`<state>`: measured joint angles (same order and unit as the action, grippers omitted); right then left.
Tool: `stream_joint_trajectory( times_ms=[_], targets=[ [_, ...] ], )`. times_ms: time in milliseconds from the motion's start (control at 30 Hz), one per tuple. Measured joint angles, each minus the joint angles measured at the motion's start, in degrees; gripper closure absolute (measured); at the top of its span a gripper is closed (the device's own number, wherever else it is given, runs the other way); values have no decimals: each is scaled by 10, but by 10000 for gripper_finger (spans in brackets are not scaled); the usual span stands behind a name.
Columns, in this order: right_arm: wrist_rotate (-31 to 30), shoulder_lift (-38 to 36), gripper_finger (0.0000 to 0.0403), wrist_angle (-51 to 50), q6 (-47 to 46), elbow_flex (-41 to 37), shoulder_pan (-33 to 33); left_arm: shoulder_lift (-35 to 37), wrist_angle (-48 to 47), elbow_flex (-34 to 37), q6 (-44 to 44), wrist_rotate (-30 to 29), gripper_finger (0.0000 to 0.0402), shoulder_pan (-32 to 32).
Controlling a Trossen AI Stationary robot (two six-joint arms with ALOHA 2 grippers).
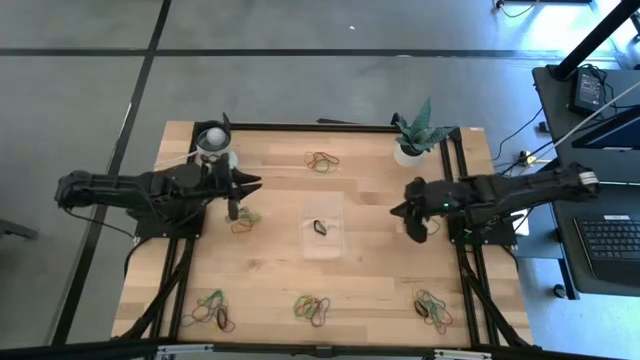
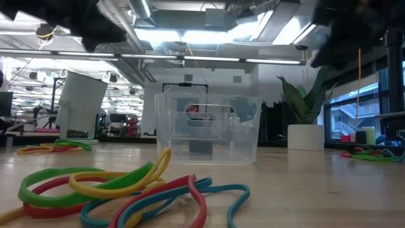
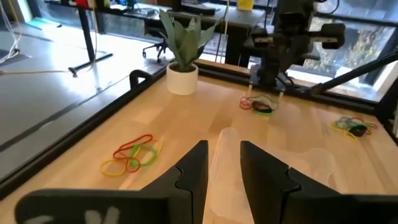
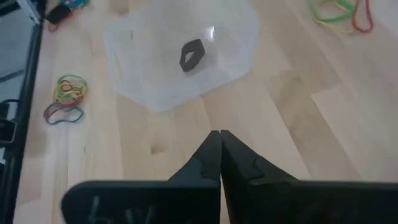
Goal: Pick and place rubber bands into bin
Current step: Put the yellow rubber band into the transparent bin
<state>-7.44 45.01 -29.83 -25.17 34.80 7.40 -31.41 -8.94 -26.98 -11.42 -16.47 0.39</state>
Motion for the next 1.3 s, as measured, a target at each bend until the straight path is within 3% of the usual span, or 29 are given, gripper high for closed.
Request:
stream_joint_trajectory(
  times_ms=[133,300,433,633,767,1100,1300],
  targets=[
    [-16,-56,394,8,-2,-49,0,-81,-3,-72,0,-39,315,-28],
    [-18,-73,390,57,-11,-87,0,-161,-23,-154,-3,-83,332,-57],
    [-18,-71,390,65,14,-93,0,-224,-112,-224,-54,-111,359,-77],
    [-18,-71,389,64,18,-93,0,-315,-261,-319,-172,-105,398,-95],
    [-17,-71,389,63,31,-93,0,-343,-267,-332,-180,-76,398,-97],
    [-16,-71,389,64,32,-93,0,-372,-282,-332,-156,-96,400,-96],
    [-16,-71,389,66,22,-93,0,-375,-381,-332,-203,-96,384,-82]
  ],
)
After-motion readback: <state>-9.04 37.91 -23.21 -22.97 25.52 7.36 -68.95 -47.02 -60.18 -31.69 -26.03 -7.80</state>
